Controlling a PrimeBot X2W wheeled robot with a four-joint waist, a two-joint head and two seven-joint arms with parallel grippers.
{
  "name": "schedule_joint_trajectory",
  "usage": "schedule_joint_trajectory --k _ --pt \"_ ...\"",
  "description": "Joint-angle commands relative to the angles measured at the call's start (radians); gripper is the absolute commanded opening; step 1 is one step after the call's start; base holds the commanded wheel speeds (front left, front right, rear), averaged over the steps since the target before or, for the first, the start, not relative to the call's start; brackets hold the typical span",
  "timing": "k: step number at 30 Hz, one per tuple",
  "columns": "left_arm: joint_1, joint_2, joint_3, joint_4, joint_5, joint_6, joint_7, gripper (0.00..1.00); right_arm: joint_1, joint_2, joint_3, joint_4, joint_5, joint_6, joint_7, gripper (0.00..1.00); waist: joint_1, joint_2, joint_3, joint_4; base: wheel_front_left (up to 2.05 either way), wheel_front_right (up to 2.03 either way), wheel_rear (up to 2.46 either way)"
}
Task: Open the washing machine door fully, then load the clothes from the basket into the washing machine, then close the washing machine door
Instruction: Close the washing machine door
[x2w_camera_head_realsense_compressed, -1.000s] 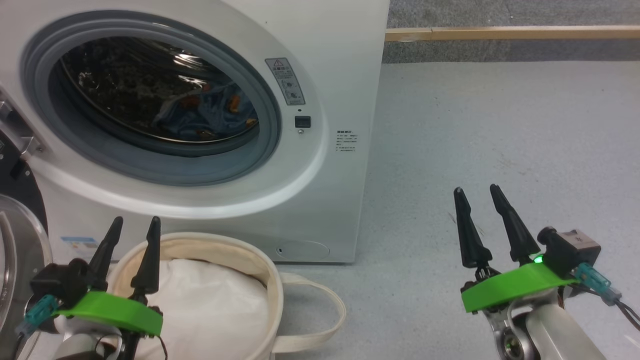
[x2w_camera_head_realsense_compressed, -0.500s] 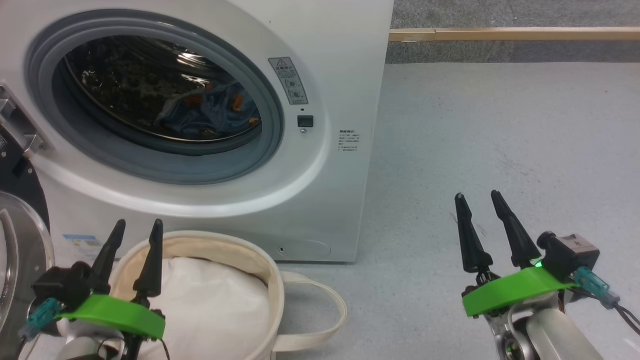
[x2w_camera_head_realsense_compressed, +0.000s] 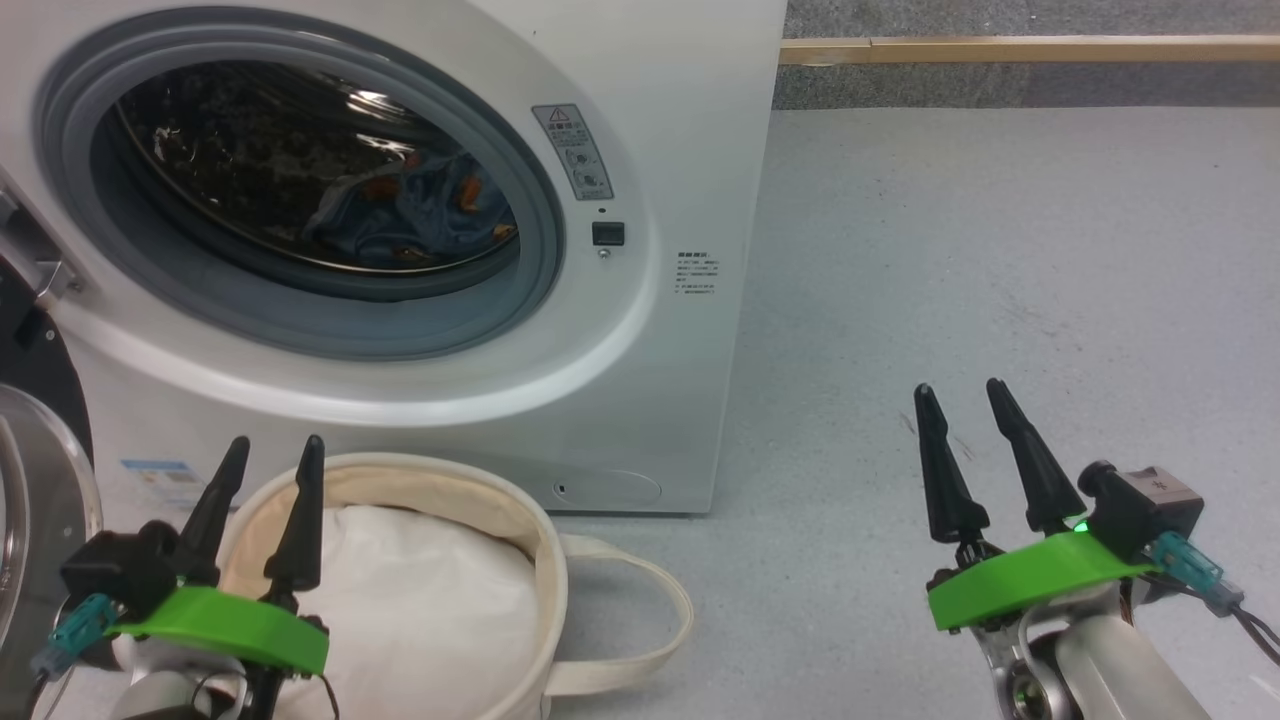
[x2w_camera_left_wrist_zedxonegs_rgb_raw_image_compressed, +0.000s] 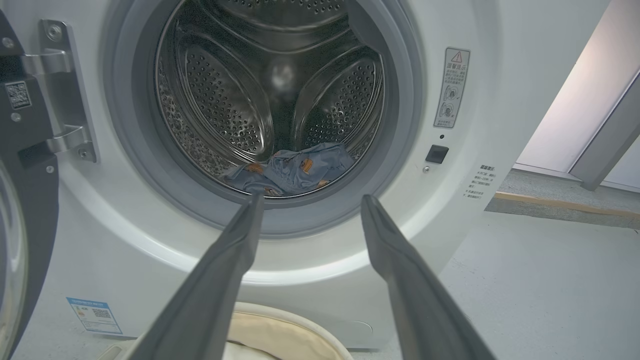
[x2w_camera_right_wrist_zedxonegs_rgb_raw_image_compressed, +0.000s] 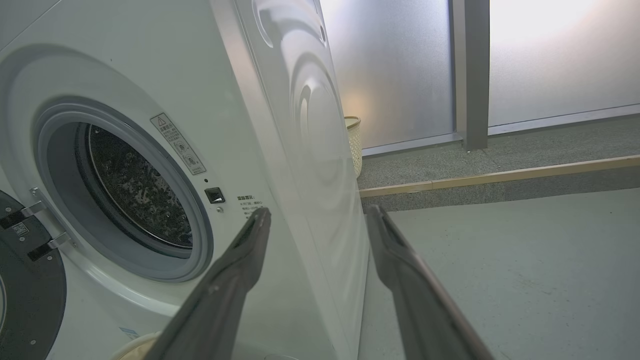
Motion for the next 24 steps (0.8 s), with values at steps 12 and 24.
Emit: schedule_joint_trajectory --k 12,24 --pt "-0.053 0.029 0.049 -0.027 -0.013 -0.006 -0.012 1.00 -0.035 -0.004 0.016 -0.027 0.000 0.001 -0.005 1.00 0.0000 -0.0001 0.001 0.006 -1.13 0.85 0.28" --pt "-0.053 0.028 0.046 -0.032 -0.001 -0.006 -0.012 1.00 -0.037 -0.002 0.019 -0.022 0.004 0.001 -0.005 1.00 0.0000 -0.0001 0.002 0.008 -2.10 1.96 0.14"
